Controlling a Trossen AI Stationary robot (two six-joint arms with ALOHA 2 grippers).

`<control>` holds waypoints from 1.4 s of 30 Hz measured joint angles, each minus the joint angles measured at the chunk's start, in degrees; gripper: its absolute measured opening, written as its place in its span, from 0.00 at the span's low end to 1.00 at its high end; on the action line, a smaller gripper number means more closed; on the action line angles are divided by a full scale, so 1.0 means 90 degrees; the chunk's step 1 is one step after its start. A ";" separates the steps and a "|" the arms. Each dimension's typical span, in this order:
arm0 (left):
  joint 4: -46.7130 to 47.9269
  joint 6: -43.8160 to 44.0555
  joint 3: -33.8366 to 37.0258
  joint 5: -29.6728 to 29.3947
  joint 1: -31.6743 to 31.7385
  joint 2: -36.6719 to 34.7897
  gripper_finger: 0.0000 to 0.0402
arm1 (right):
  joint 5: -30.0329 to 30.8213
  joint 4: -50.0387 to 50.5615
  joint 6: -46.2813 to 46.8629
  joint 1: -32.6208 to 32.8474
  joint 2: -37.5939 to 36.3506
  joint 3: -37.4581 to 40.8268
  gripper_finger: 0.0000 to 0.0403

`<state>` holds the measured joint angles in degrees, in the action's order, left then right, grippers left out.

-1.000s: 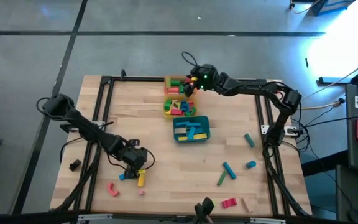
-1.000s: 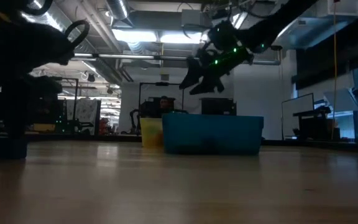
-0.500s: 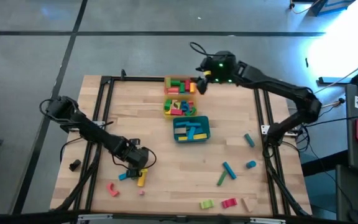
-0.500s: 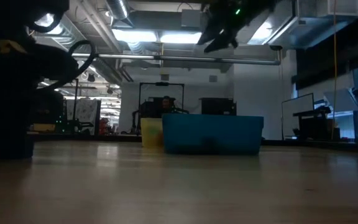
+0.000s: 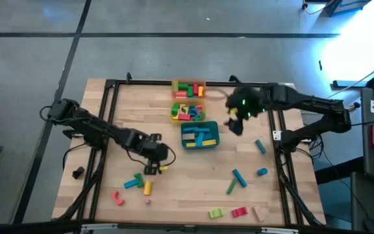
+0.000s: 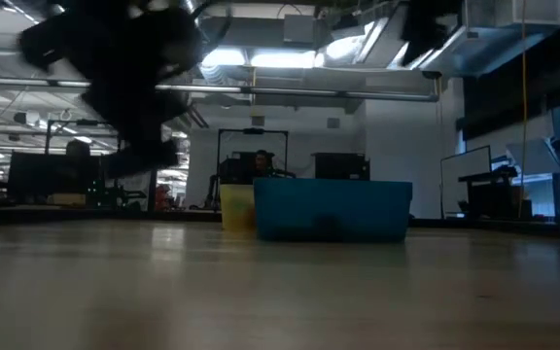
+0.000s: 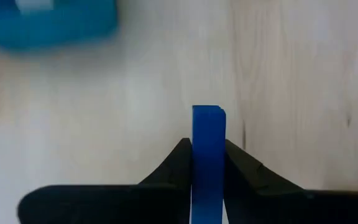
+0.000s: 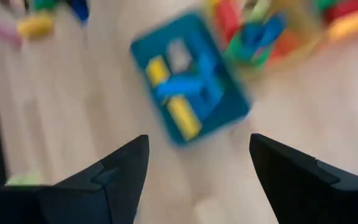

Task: Sort blocks by size
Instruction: Put the blue rectangular block into the blue bin

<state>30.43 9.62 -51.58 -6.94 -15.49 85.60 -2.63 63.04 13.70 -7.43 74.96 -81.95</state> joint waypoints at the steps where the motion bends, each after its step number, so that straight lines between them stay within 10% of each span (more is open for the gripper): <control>1: -0.0022 -0.0226 -0.0153 -0.0004 0.0107 0.0000 0.10 | 0.0000 0.0213 0.0234 0.0206 0.0005 0.0007 0.70; 15: -0.4416 -0.2124 -0.0412 -0.0020 0.1400 0.0410 0.11 | 0.0360 0.0348 0.3523 0.2813 0.0043 0.0797 0.70; 27: -0.5486 -0.2399 -0.0399 -0.0034 0.1994 0.1535 0.14 | 0.1202 0.0217 0.6992 0.4476 0.0077 0.2423 0.70; 42: -0.5490 -0.1739 -0.0404 -0.0037 0.2281 0.1413 0.41 | 0.0875 -0.0956 0.7285 0.5219 0.1200 0.2989 0.70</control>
<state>-18.98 -6.03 -55.22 -7.27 5.04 98.32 5.24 54.43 79.26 39.55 85.76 -55.05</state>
